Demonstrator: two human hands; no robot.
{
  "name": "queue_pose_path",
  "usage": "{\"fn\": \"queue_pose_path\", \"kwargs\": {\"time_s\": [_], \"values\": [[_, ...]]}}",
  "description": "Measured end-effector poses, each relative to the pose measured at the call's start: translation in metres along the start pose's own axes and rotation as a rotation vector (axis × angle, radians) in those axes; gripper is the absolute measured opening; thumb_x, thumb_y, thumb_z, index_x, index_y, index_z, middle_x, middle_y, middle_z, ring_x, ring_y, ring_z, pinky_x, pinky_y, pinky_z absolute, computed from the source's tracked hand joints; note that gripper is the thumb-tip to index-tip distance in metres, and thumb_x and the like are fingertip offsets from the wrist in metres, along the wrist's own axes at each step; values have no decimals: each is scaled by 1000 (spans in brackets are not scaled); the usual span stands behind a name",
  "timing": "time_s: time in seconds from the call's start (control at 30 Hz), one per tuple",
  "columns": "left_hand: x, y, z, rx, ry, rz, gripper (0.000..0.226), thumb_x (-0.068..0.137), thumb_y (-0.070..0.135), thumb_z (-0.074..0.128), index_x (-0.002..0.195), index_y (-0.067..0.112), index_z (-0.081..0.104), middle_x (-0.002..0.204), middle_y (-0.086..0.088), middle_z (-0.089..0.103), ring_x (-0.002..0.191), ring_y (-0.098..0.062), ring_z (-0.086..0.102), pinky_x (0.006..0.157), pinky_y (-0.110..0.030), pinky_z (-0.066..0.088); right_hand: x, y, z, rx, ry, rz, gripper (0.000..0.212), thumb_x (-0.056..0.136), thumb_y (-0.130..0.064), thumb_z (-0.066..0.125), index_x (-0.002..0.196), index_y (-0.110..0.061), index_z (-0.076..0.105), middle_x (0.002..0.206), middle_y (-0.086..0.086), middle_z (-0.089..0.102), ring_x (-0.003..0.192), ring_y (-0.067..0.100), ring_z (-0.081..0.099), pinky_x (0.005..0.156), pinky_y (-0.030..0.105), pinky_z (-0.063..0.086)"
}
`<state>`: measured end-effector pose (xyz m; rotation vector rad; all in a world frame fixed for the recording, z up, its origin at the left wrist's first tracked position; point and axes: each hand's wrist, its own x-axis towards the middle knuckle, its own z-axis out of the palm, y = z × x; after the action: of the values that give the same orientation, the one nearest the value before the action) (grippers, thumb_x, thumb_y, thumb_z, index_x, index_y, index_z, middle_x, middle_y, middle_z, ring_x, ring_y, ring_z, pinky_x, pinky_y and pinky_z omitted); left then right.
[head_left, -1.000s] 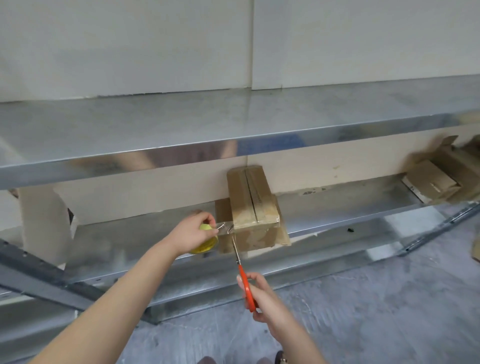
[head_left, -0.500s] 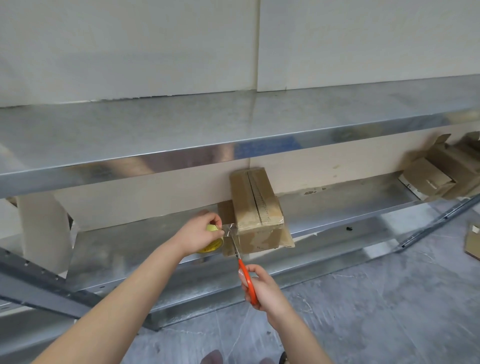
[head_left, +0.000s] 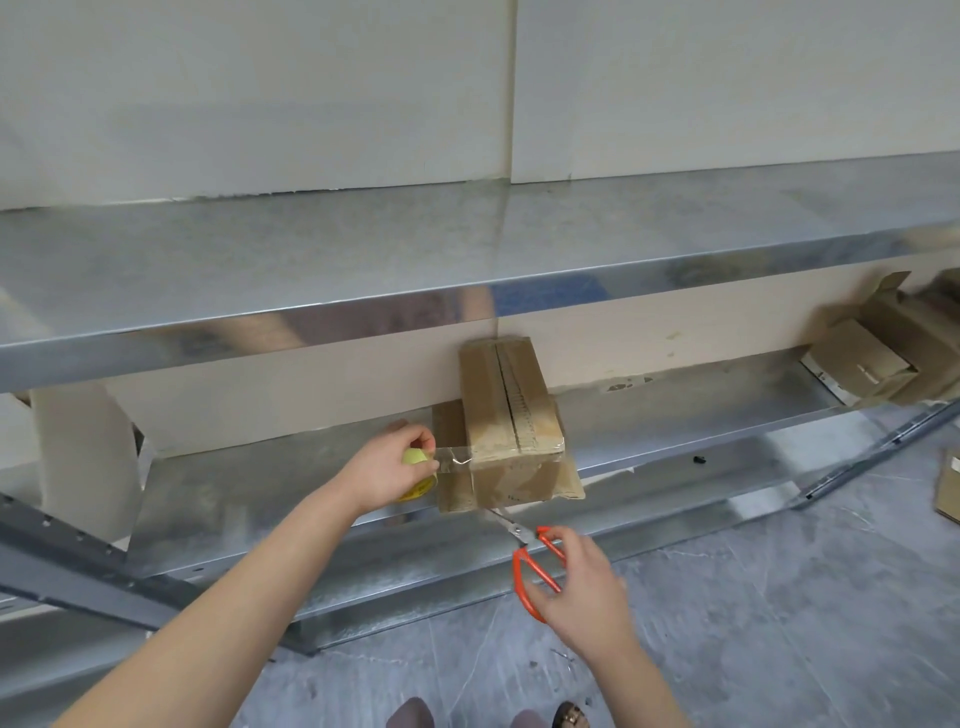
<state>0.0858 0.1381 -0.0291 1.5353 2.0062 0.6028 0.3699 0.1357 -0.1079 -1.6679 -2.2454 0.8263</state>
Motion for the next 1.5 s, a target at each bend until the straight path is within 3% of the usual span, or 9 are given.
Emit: {"fn": "queue_pose_path", "kwargs": {"time_s": [0.2, 0.3, 0.67, 0.83, 0.97, 1.2, 1.3, 1.43, 1.5], "values": [[-3, 3, 4, -13, 14, -36, 13, 86, 20, 68, 90, 22, 55, 100, -2, 56, 92, -18, 51, 74, -24, 34, 24, 79, -47, -63, 220, 136, 44, 76, -60, 64, 115, -46, 48, 111, -22, 52, 110, 11, 55, 83, 42, 39], [-2, 5, 4, -20, 30, -80, 12, 85, 19, 68, 91, 22, 58, 104, -3, 56, 95, -17, 52, 76, -21, 33, 56, 93, -63, -50, 241, 162, 47, 75, -56, 68, 116, -43, 51, 115, -15, 54, 111, 16, 54, 83, 44, 39], [1, 16, 16, 40, 28, -221, 12, 86, 24, 69, 93, 24, 60, 101, -1, 55, 93, -20, 55, 81, -26, 40, 183, 99, -81, -104, 12, 173, 56, 87, -52, 62, 131, -21, 48, 134, 5, 49, 129, 27, 44, 98, 50, 40], [2, 23, 22, 25, 40, -291, 12, 86, 22, 69, 93, 24, 60, 102, -3, 56, 94, -20, 56, 82, -25, 39, 219, 105, -80, -50, -177, 15, 69, 84, -28, 67, 147, -20, 38, 148, 7, 44, 136, 28, 39, 107, 46, 38], [0, 24, 26, 26, 57, -326, 13, 85, 20, 70, 92, 24, 60, 102, -3, 57, 95, -20, 56, 83, -27, 40, 209, 107, -78, -211, -208, -119, 61, 94, -37, 53, 151, -28, 32, 156, -5, 32, 141, 23, 29, 108, 47, 37], [7, 26, 29, 3, 98, -296, 11, 85, 20, 70, 92, 23, 61, 100, -1, 57, 91, -18, 54, 74, -24, 35, 135, 81, -85, -20, -130, -350, 54, 97, -53, 43, 148, -36, 35, 156, -10, 32, 146, 11, 21, 118, 41, 25], [8, 25, 26, 5, 75, -274, 10, 86, 23, 68, 92, 25, 61, 102, 0, 58, 92, -17, 54, 73, -25, 37, 117, 50, -83, 70, -104, -383, 58, 96, -56, 43, 149, -34, 33, 155, -10, 33, 145, 8, 20, 119, 31, 20], [12, 23, 19, 7, 66, -217, 10, 86, 25, 68, 93, 26, 61, 100, 3, 58, 85, -7, 50, 65, -13, 33, 116, 7, -80, 137, -53, -369, 63, 93, -56, 50, 149, -31, 33, 155, -5, 34, 144, 12, 24, 118, 31, 22], [13, 21, 17, -11, 62, -194, 9, 86, 25, 68, 92, 26, 61, 101, 3, 58, 87, -10, 50, 66, -14, 34, 116, -10, -75, 180, -49, -332, 64, 92, -55, 53, 148, -31, 34, 154, -3, 35, 143, 13, 27, 117, 33, 26]]}}
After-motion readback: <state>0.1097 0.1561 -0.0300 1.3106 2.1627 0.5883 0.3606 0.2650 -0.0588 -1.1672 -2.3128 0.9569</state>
